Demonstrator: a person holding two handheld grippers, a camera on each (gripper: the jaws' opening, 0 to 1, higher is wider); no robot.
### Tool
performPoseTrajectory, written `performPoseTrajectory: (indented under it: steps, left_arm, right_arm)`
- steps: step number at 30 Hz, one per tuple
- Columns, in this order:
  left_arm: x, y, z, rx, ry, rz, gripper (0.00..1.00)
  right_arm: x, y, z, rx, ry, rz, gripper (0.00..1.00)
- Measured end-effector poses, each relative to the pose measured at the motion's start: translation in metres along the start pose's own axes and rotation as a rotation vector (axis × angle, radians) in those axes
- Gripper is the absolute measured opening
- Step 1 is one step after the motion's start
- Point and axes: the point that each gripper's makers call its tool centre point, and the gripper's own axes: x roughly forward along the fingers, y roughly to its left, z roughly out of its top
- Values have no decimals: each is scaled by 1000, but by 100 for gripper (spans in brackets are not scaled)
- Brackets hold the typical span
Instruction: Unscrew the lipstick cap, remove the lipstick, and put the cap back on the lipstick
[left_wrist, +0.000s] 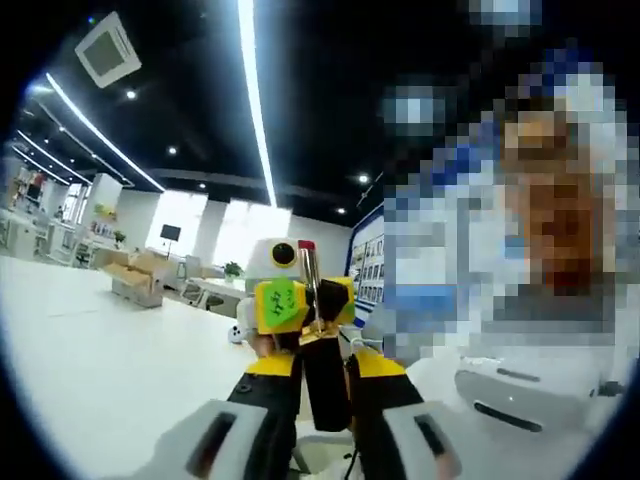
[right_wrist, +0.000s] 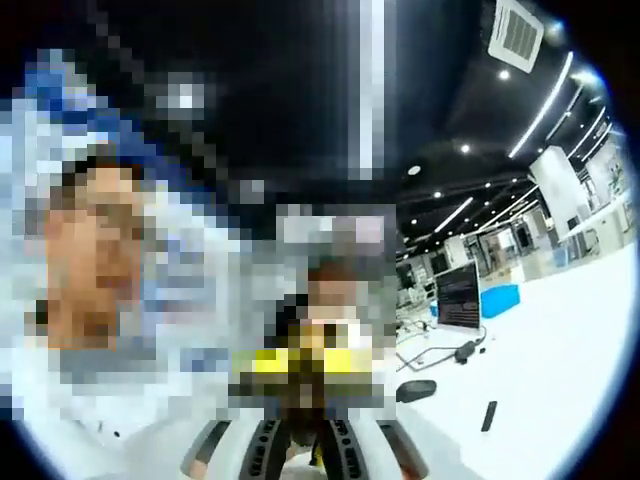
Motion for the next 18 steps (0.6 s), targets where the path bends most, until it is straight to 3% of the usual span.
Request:
performPoseTrajectory:
  steps: [6,9,18]
  left_arm:
    - [-2,9,-2,-21,12,53,15]
    - [-6,28,-10,50,75,173,15]
    - [-16,66,-6,227,108,455,15]
  right_arm:
    - [1,-8,-8,-61,46,-61,6]
    - [-6,-25,-7,-113,80,-135,6]
    - [-11,-52,-5,-186,81,-310,6]
